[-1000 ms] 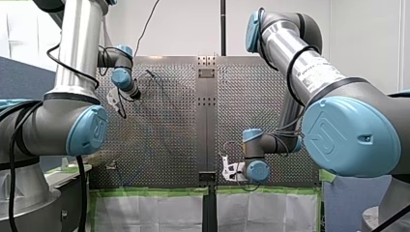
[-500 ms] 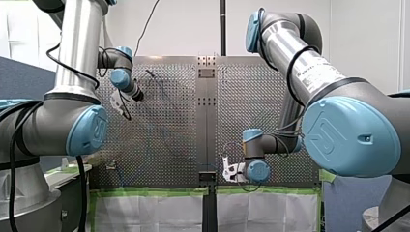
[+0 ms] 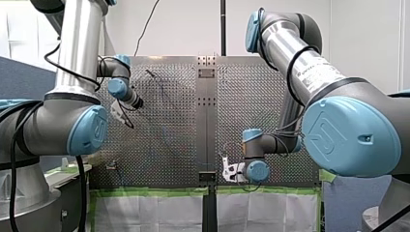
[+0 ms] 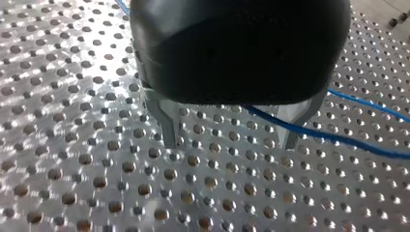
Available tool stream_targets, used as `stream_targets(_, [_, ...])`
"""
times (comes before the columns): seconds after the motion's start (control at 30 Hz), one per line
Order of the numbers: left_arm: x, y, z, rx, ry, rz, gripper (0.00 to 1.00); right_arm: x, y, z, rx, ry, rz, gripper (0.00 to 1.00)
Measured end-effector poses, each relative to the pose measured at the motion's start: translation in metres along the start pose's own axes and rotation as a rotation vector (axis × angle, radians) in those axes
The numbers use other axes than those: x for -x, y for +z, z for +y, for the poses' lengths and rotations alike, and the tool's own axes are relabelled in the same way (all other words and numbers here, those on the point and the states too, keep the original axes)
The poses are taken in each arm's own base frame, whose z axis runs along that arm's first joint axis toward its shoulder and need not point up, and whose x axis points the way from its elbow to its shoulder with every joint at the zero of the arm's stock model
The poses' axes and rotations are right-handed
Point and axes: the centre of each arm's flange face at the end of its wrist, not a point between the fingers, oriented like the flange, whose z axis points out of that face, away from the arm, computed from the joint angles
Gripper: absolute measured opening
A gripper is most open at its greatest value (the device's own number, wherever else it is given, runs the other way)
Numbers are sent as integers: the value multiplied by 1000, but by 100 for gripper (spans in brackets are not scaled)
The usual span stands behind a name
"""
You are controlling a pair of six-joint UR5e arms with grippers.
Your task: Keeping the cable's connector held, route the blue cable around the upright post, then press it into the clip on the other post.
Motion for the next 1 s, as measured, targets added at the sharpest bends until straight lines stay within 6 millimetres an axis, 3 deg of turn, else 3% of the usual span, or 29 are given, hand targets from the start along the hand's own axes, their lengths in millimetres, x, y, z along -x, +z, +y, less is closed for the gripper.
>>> stream_targets(0.47, [-6,-4,24,-15,-120,-12,99,0,0,-1,-1,0,2,0])
stream_targets(0.77, [-10,-20,48,35,-219,-19,99,0,0,0,0,0,2,0])
stream_targets(1.0, [-4,-34,46,-7,-275,-42,99,0,0,-1,-1,0,2,0])
